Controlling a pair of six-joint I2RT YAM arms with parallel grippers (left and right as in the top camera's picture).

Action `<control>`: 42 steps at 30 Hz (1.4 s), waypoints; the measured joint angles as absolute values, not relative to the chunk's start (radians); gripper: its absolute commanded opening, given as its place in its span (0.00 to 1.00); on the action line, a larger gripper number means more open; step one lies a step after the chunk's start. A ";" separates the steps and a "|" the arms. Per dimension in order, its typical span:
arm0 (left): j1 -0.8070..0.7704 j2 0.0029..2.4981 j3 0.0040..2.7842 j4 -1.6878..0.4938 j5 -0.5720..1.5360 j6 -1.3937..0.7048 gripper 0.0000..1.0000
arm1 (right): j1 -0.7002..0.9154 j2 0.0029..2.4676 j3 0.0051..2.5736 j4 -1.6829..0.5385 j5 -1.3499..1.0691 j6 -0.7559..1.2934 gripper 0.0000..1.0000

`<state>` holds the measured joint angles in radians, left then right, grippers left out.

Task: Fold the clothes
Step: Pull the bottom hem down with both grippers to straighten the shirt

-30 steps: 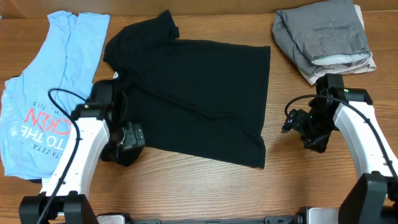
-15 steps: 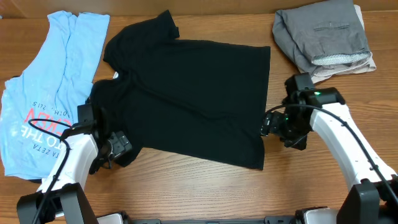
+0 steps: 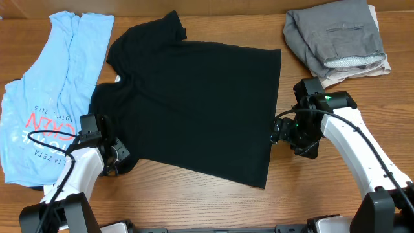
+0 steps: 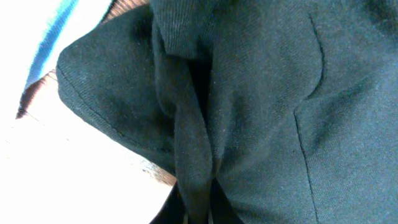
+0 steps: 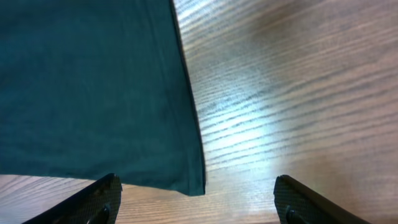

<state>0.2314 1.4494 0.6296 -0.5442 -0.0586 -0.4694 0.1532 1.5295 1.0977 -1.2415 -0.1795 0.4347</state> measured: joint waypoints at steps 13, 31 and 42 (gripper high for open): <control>0.236 1.449 0.640 -0.596 0.017 -0.469 0.04 | 0.299 1.525 1.010 -1.255 -0.185 0.552 0.81; 0.236 1.449 0.644 -0.633 0.035 -0.469 0.04 | 0.565 1.514 0.691 -0.912 -0.187 0.846 0.04; 0.236 1.458 0.737 -0.844 0.107 -0.413 0.04 | 0.427 1.502 0.741 -1.043 -0.178 0.800 0.04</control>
<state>0.2363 1.4578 0.7372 -0.8444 0.1070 -0.4126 0.4274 1.5024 0.7406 -1.0431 -0.1780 0.7998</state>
